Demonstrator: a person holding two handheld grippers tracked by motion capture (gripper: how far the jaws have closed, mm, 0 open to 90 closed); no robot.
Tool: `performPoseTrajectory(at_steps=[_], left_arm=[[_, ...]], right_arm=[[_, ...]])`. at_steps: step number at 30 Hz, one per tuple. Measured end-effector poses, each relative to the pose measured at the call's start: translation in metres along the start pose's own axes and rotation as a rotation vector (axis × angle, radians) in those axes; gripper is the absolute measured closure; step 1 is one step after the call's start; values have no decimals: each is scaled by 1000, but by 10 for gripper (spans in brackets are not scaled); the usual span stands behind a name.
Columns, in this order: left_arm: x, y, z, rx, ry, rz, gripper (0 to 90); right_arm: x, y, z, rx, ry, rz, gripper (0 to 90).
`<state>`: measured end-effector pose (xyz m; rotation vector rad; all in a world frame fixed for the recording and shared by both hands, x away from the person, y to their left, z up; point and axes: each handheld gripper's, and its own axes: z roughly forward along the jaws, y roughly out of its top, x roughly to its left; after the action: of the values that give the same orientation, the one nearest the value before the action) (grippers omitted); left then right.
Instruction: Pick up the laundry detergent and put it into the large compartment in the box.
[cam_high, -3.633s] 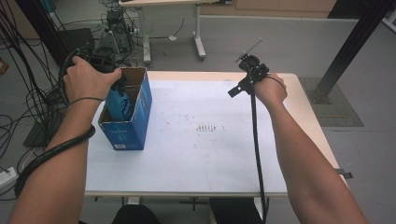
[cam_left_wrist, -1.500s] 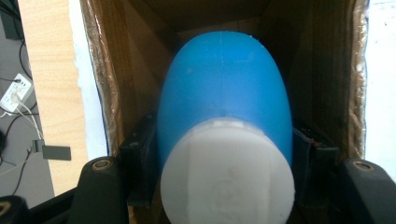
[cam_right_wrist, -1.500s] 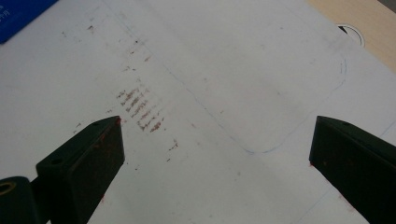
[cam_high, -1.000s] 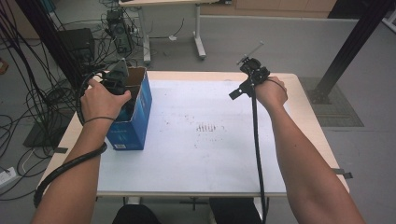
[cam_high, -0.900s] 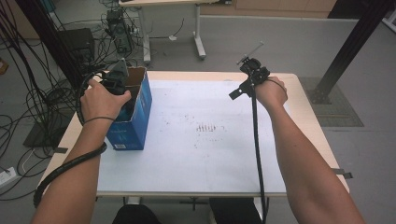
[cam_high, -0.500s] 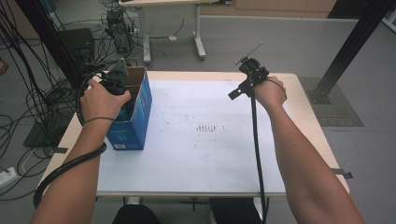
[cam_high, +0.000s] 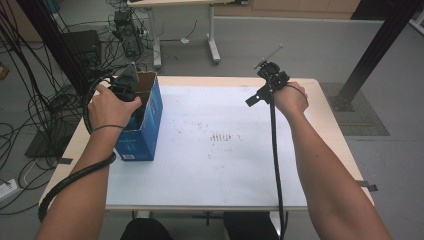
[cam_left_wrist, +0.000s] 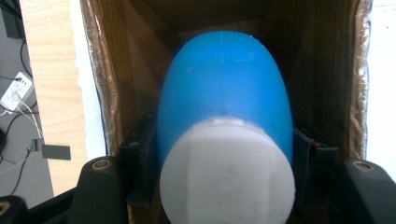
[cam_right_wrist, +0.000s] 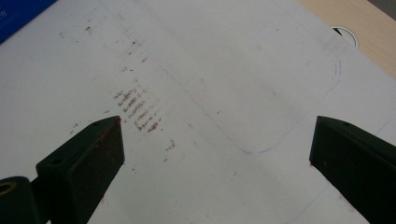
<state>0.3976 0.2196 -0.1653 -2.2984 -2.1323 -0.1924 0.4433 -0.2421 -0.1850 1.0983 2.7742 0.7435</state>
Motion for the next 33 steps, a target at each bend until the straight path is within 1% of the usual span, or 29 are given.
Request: performPoseTrajectory(at_steps=[10,13,33], left_arm=[[0,1,0,3,2,-4,376],[1,1,0,3,0,-8,377],[0,1,0,0,2,-6,376]], right_arm=[[-1,0,1,1,2,4,32],[0,0,1,-1,2,-1,32],[-2,0,3,-3,8,3,32]])
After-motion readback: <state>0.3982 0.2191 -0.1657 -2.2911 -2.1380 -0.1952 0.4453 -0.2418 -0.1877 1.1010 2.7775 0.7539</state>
